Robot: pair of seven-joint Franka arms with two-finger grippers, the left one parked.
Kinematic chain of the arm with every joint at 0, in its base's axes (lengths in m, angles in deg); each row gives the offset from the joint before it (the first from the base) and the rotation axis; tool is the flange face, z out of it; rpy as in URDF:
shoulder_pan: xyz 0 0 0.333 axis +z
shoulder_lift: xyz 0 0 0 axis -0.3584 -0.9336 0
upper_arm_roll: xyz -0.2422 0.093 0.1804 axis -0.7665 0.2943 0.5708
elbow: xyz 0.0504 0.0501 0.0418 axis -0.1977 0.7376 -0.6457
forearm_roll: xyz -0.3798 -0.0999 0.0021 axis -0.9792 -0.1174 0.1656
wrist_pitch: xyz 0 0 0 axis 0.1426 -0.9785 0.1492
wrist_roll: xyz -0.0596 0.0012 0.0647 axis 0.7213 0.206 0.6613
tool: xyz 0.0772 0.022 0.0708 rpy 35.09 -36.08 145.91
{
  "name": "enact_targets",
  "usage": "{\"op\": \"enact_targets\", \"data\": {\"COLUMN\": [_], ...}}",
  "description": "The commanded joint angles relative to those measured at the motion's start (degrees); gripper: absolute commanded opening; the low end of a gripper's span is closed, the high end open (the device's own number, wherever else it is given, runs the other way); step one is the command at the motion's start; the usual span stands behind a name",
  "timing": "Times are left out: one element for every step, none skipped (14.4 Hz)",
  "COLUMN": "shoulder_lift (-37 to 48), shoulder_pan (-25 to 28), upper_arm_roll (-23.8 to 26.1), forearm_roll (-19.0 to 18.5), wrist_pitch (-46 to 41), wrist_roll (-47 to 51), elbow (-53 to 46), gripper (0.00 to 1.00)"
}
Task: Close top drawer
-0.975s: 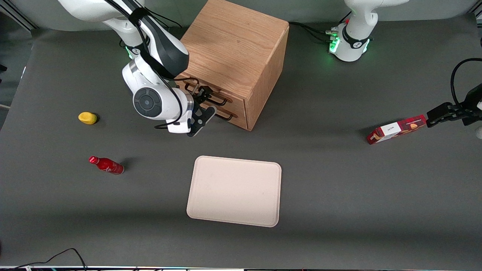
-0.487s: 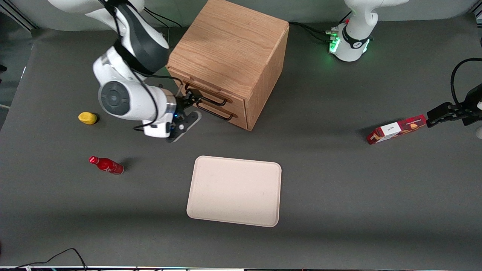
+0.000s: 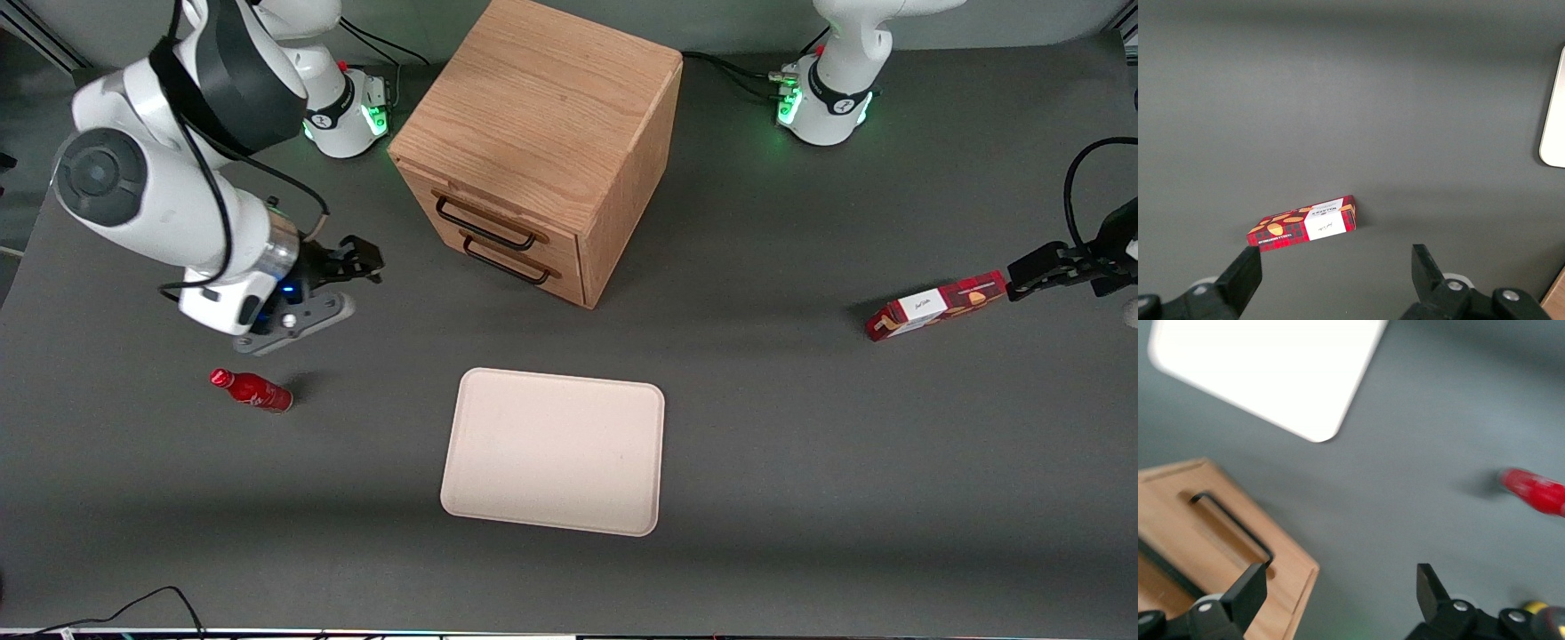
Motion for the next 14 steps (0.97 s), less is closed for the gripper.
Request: {"op": "enact_targets", "data": {"shoulder_lift": [1.3, 2.1, 3.0, 3.7, 4.1, 4.1, 4.3, 4.4, 4.5, 4.6, 4.8, 4.9, 5.0, 5.0], "shoulder_pan": [-0.8, -0.8, -0.9, -0.9, -0.9, -0.9, -0.8, -0.8, -0.8, -0.8, -0.8, -0.8, -0.9, -1.1], "upper_arm_roll": [-3.2, -5.2, -7.1, -9.2, -11.3, -13.0, -15.0, -16.8, -18.2, -19.6, -20.7, -21.1, -21.1, -21.2], "forearm_roll": [-2.4, -2.2, -2.1, -2.1, -2.0, -2.0, -1.9, -1.4, -0.3, 1.0, 1.9, 2.2, 2.2, 2.1], "wrist_pitch": [-1.0, -1.0, -0.9, -0.9, -0.8, -0.7, -0.2, 0.2, 0.8, 1.2, 1.4, 1.4, 1.4, 1.4], "wrist_roll": [6.9, 7.9, 9.0, 9.4, 9.4, 9.4, 9.4, 8.7, 8.5, 8.3, 7.8, 7.1, 6.8, 6.8], "elbow": [-2.9, -3.0, -3.0, -3.0, -3.2, -3.2, -3.2, -3.2, -3.2, -3.2, -3.1, -3.0, -3.0, -3.0], "gripper": [1.00, 1.00, 1.00, 1.00, 1.00, 1.00, 1.00, 1.00, 1.00, 1.00, 1.00, 1.00, 1.00, 1.00]}}
